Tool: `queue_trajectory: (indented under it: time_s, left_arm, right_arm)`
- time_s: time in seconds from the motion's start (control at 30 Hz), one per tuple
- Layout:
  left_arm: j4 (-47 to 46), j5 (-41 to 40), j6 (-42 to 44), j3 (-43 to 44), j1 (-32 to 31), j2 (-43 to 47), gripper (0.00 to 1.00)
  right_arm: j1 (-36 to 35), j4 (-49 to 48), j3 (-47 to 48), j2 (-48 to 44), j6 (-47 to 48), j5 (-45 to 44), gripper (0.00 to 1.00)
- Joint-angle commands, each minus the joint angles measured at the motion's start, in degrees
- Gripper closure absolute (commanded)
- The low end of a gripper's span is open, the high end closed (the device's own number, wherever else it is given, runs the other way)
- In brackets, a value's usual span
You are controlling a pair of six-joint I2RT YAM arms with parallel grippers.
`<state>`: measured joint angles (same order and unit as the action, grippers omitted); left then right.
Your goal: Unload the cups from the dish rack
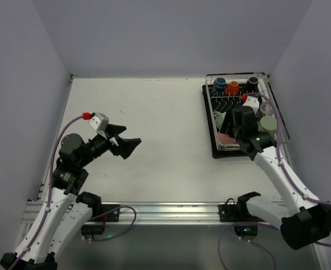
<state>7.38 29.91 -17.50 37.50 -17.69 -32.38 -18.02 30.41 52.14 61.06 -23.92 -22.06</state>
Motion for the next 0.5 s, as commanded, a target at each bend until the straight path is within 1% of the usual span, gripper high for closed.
queue_trajectory:
  time_s: [0.0, 0.07, 0.1, 0.2, 0.3, 0.33, 0.37, 0.4, 0.43, 0.47]
  left_arm:
    - [0.45, 0.15, -2.45, 0.82, 0.12, -1.8, 0.0]
    - [0.18, 1.2, -3.59, 1.17, 0.12, -2.68, 0.0]
    - [-0.51, 2.51, -4.12, 1.61, 0.12, -3.73, 0.0]
    - [-2.09, 5.49, -7.28, 3.72, 0.12, -5.4, 0.0]
    - [-5.86, 6.82, -12.28, 4.78, 0.12, -6.2, 0.0]
    - [-7.8, 8.31, -16.04, 4.52, 0.03, -6.38, 0.02]
    - [-10.77, 9.54, -18.25, 3.3, 0.03, -6.55, 0.06]
    - [-16.55, 11.81, -21.06, 2.33, -0.06, -7.16, 0.1]
    - [-19.91, 12.79, -26.83, 1.1, 0.03, -7.6, 0.17]
    - [-23.69, 13.67, -29.59, -1.7, -0.06, -8.13, 0.2]
  right_arm:
    - [-0.7, -0.97, 6.3, -4.19, 1.59, -5.97, 0.74]
    - [-1.4, -0.97, 8.41, -6.82, 2.38, -6.59, 0.74]
    - [-1.75, -0.97, 9.11, -7.87, 2.48, -6.5, 0.76]
    - [-2.37, -1.67, 10.87, -12.53, 2.65, -3.09, 0.77]
    - [-2.46, -3.95, 10.44, -17.1, 0.47, 6.13, 0.78]
    - [-2.46, -5.09, 9.05, -18.16, -1.02, 9.46, 0.79]
    - [-2.46, -9.45, 7.73, -19.99, -4.34, 18.02, 0.81]
    - [-2.46, -12.28, 6.06, -20.62, -6.38, 22.02, 0.81]
    - [-2.37, -15.18, 2.91, -21.06, -8.92, 26.59, 0.81]
    - [-2.46, -21.73, 1.31, -21.07, -14.26, 34.73, 0.81]
